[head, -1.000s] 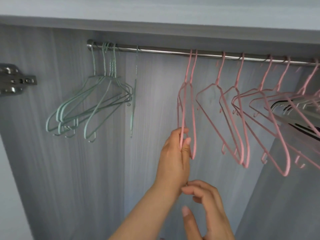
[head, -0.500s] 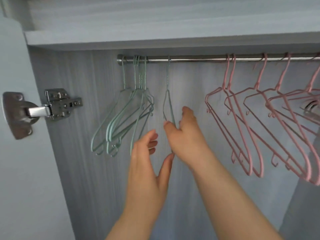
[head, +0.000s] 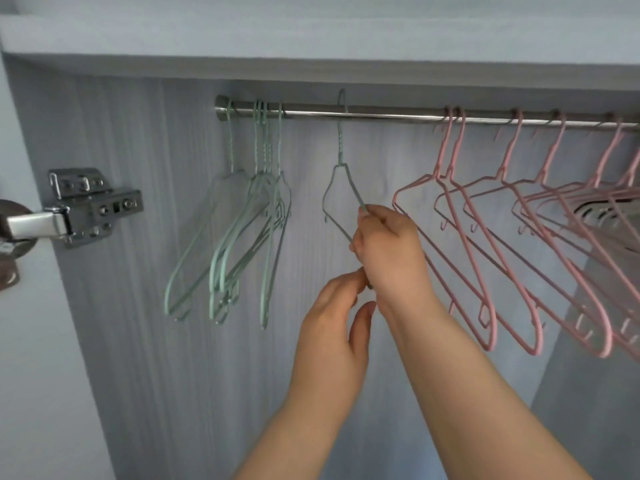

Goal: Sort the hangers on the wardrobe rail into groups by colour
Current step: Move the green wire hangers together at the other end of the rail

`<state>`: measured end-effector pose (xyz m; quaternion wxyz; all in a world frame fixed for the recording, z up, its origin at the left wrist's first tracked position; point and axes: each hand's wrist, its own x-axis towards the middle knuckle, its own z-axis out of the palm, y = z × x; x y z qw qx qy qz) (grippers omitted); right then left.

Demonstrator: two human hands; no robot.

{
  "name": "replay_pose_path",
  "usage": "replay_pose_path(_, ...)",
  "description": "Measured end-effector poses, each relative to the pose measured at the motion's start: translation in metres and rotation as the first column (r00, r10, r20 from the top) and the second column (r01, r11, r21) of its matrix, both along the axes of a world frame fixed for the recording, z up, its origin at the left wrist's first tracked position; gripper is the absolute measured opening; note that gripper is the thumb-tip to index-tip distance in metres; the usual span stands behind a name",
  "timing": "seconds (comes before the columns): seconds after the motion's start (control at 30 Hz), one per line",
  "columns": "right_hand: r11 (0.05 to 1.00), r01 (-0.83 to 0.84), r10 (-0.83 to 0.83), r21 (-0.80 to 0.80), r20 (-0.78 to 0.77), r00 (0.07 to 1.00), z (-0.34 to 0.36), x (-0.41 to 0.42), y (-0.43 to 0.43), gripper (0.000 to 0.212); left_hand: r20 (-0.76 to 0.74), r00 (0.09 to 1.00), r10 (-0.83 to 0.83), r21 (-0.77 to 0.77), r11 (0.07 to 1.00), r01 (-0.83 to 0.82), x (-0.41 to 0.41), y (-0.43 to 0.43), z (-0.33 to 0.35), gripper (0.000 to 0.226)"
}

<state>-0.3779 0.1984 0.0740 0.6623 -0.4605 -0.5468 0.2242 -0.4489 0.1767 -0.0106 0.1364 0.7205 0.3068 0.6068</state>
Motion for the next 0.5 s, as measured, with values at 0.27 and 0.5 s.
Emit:
replay_pose_path(0.27, 0.986, 0.083, -0.084, -0.142, 0.006, 0.996, 0.015, 0.001, 0.044, 0.039, -0.014, 0.998, -0.060, -0.154, 0.986, 0.057, -0.017, 0.000, -0.028, 0.057)
replay_pose_path(0.5, 0.931, 0.144, -0.108, -0.335, 0.124, 0.986, -0.102, 0.051, 0.025, 0.025, -0.127, 0.991, -0.033, -0.389, 0.921, -0.019, -0.039, 0.027, -0.065, 0.054)
